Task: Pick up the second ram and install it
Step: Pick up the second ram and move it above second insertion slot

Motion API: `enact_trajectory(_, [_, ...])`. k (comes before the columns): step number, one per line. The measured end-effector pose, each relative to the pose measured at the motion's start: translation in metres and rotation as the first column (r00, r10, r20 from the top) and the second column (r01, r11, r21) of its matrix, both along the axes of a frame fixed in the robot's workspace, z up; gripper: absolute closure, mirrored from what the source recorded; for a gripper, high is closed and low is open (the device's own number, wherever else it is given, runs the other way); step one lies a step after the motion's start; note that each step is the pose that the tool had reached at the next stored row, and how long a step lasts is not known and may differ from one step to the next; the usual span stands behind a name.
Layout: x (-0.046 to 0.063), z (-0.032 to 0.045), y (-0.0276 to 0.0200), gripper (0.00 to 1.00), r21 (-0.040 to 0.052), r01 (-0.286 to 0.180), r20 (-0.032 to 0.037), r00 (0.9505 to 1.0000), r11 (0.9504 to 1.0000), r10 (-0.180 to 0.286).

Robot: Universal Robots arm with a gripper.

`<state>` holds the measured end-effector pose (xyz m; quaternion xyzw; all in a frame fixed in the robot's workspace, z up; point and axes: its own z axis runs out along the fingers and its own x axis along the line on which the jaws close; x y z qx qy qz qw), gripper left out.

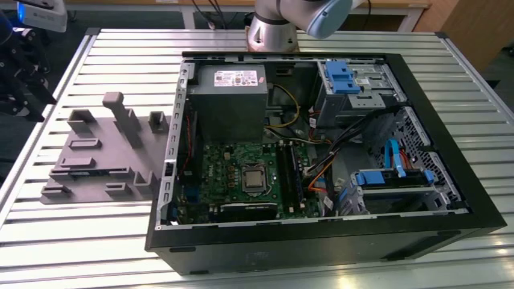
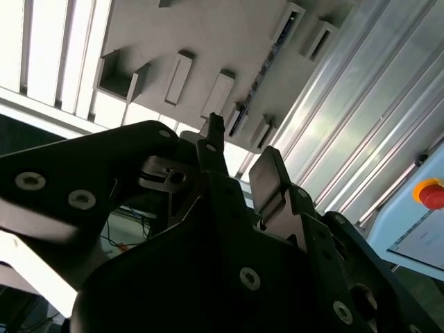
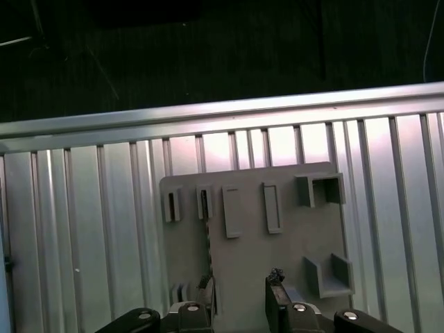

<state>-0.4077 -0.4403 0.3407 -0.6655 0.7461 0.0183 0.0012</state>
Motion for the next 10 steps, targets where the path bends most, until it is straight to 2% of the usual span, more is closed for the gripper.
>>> enact_trajectory(6, [-0.002,-0.0094,-0.0001,0.59,0.0000,-0.007,0.0002,1.0000,1.0000,0.007])
enact_trajectory(7, [-0.002,-0.0111,-0.0002,0.66,0.0001,-0.009,0.0002,1.0000,1.0000,0.009])
enact_trajectory(10, [-0.003,-0.0153,-0.0006,0.66,0.0000,-0.011,0.0001,0.9999,0.9999,0.011])
